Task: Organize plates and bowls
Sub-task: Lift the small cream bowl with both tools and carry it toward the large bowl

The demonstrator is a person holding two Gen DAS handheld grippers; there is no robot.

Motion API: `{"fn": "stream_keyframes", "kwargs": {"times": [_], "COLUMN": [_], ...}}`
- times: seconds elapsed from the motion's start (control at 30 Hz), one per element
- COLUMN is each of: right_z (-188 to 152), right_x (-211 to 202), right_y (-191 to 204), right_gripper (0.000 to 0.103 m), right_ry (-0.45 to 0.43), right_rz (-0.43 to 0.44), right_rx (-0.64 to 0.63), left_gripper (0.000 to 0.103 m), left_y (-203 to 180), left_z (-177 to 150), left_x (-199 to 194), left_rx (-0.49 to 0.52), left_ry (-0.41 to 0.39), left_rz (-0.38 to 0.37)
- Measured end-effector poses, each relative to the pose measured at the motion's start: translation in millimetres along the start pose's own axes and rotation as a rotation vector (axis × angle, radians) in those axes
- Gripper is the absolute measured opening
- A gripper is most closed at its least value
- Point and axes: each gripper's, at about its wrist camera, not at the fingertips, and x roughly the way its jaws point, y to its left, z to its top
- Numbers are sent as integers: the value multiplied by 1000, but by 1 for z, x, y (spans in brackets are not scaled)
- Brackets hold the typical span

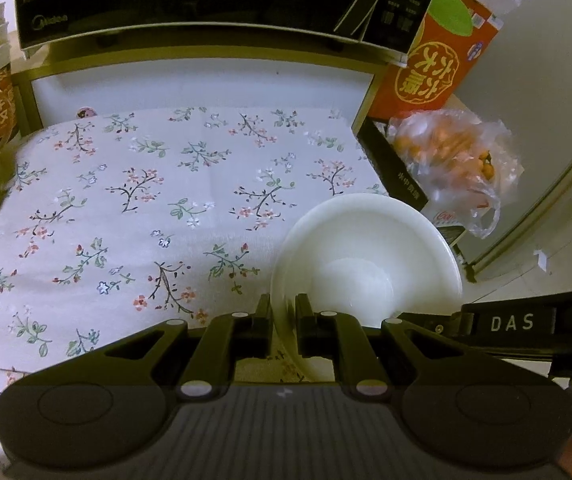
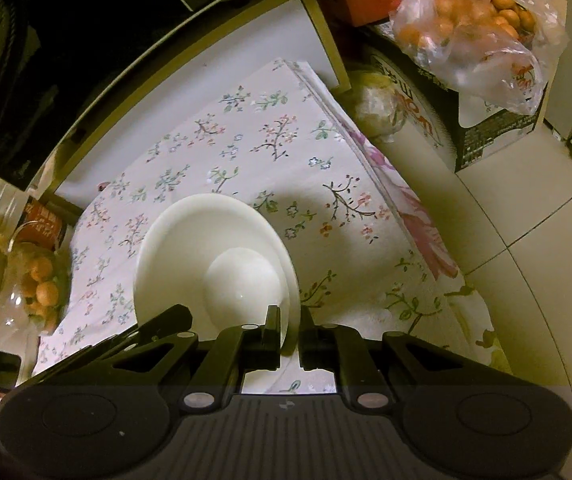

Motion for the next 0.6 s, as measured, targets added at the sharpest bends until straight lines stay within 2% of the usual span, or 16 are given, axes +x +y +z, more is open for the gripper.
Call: {"fn": "stream_keyframes", "kwargs": {"times": [0.37, 0.6], "right_z": [-4, -5], "right_x": [-18, -35], "right_y": [2, 2], "right_gripper": [7, 4], "right_ry": [-5, -46], "right_rz": [39, 64], "right_rx": [-9, -9], "left_gripper": [10, 9], "left_y": [-1, -1], "left_z": [-8, -12], "left_x": [-18, -35], "left_rx": [-12, -33], "left_ry": [-25, -46], "left_rz": [8, 4]}}
